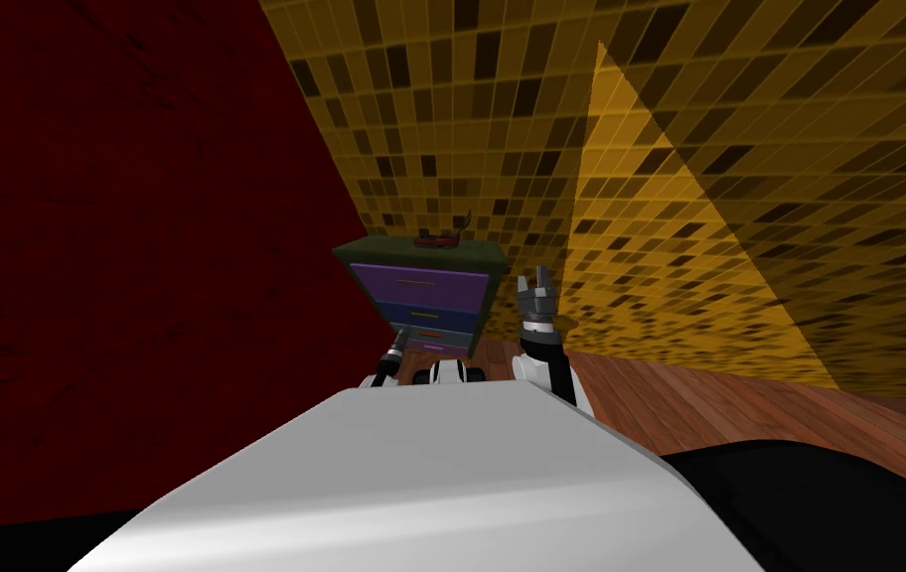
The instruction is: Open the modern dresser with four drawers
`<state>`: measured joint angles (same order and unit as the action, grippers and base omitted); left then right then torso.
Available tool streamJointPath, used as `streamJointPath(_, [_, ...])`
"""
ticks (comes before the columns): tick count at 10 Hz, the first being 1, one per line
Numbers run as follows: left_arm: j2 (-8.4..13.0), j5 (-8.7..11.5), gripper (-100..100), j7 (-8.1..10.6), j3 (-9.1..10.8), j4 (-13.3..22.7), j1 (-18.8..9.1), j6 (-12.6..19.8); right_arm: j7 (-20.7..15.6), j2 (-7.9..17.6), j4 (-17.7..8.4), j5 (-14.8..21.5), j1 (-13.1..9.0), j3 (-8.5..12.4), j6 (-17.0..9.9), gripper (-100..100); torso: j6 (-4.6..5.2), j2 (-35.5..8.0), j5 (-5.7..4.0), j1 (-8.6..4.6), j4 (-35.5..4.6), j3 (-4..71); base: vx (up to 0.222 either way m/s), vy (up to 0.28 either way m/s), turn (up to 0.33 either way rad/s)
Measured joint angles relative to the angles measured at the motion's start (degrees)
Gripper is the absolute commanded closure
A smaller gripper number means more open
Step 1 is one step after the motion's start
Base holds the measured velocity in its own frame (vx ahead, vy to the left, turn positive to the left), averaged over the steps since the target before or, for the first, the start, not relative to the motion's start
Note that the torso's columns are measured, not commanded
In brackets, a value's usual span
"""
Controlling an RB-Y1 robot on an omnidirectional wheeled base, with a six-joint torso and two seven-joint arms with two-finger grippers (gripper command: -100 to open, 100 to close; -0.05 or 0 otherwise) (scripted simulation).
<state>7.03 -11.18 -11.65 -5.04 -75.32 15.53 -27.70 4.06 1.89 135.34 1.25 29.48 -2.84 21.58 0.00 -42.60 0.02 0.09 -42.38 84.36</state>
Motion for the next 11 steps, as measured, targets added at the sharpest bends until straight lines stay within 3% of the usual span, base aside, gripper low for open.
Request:
streamJointPath(1, [0.19, -0.03, 100, 0.15, -0.17, -0.59, 0.38, 0.20, 0.00, 0.00, 0.00, 0.00, 0.00, 0.00, 0.00, 0, 0.00, 0.23, -0.03, -0.15, 0.06, 0.14, -0.090, 0.004, 0.003])
streamJointPath(2, [0.21, -0.03, -100, 0.19, -0.19, -0.65, 0.44, 0.25, 0.00, 0.00, 0.00, 0.00, 0.02, 0.00, 0.00, 0, 0.01, 0.67, -0.06, -0.21, 0.18, 0.40, -0.136, -0.089, -0.071])
streamJointPath(8, [3.55, 1.55, -100, 5.78, -2.20, -2.73, -1.91, 5.08, 0.00, -0.01, 0.01, 0.00, 0.01, -0.01, 0.00, 0, 0.00, 0.40, 0.03, 0.12, 0.12, 0.26, -0.152, -0.131, -0.063])
streamJointPath(11, [4.29, 3.26, -100, 7.82, -1.24, -1.53, -4.33, 7.91, 0.00, 0.00, 0.01, 0.00, 0.03, 0.00, 0.01, 0, -0.01, 0.58, 0.02, 0.09, 0.16, 0.36, -0.020, -0.018, -0.018])
